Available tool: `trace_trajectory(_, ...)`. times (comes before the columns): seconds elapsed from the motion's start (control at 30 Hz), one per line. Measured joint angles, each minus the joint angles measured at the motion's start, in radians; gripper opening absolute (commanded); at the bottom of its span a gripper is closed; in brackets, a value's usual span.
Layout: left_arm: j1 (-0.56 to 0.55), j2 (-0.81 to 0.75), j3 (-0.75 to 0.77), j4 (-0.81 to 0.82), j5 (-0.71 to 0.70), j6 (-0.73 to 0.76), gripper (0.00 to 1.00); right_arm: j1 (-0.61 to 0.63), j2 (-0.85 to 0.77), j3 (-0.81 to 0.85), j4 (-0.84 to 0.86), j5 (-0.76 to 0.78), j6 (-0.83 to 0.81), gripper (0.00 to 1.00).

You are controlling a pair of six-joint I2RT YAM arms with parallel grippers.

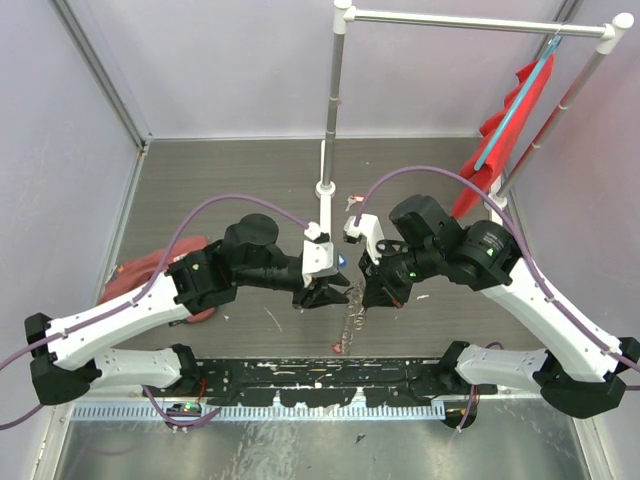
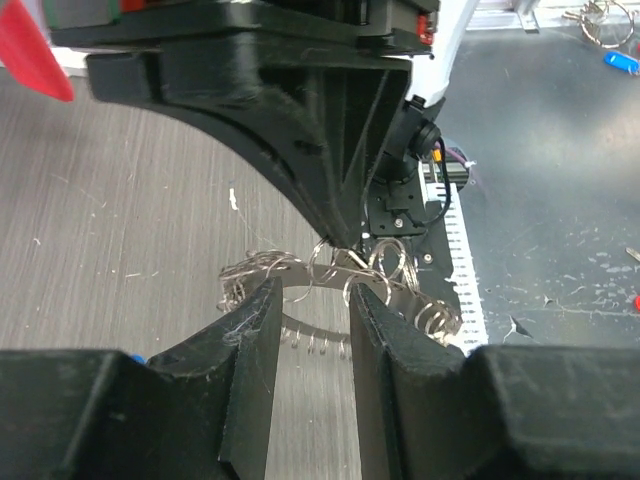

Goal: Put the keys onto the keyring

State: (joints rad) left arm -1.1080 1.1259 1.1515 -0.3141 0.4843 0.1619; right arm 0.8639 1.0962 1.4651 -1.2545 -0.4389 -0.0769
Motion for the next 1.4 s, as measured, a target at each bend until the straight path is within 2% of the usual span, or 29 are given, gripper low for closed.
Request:
trace_trajectory(0.57, -0.041, 0.062, 0.019, -0.040, -0.071, 0.055, 0.41, 0.000, 0.011, -0.001, 0.007, -0.040, 0.003, 0.01)
trace_trajectory(0.97, -0.063, 0.067, 0.036, -0.044, -0.071, 0.062, 0.37, 0.000, 0.022, -0.010, 0.017, -0.043, 0.003, 0.01)
trace_trajectory(1.23, -0.069, 0.086, 0.038, -0.051, -0.068, 0.070, 0.27, 0.000, 0.022, -0.010, 0.020, -0.043, 0.004, 0.01)
trace_trajectory(1.4, -0.069, 0.088, 0.040, -0.052, -0.069, 0.076, 0.06, 0.000, 0.022, -0.010, 0.019, -0.043, 0.004, 0.01)
